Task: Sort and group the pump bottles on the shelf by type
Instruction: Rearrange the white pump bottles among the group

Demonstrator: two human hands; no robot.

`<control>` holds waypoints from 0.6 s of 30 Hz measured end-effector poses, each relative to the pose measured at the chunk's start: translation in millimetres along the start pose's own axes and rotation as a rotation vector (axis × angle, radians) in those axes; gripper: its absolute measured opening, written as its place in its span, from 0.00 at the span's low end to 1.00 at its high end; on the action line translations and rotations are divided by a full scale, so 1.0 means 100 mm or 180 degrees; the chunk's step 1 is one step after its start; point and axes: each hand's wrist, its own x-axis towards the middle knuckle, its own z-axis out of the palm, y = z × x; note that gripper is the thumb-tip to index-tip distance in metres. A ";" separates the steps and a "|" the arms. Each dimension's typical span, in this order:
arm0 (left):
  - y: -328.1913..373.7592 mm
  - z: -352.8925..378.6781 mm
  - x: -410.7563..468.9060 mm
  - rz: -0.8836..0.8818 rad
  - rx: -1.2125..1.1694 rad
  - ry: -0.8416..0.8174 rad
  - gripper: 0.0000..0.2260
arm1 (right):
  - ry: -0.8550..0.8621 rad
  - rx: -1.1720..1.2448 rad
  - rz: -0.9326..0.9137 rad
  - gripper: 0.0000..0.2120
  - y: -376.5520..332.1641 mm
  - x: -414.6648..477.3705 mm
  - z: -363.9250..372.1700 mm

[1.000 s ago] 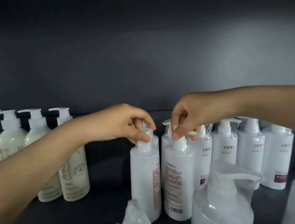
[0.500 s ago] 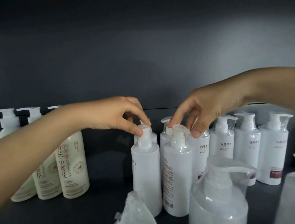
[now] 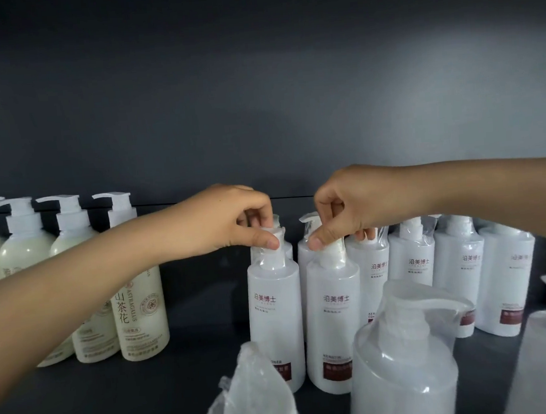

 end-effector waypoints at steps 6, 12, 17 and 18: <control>0.05 0.06 -0.03 -0.0110 -0.0014 0.0141 0.10 | 0.0213 -0.0309 0.0065 0.22 -0.02 0.01 0.06; 0.08 0.00 -0.07 -0.0174 -0.0389 -0.0074 0.08 | -0.0127 0.0094 0.0047 0.17 0.03 -0.04 0.01; 0.10 0.03 -0.08 -0.0294 -0.0296 0.0133 0.10 | -0.0229 0.0092 -0.0088 0.09 0.02 -0.02 0.01; 0.10 0.03 -0.08 -0.0337 -0.0270 0.0189 0.10 | -0.0250 0.0124 -0.0123 0.07 0.02 -0.03 0.00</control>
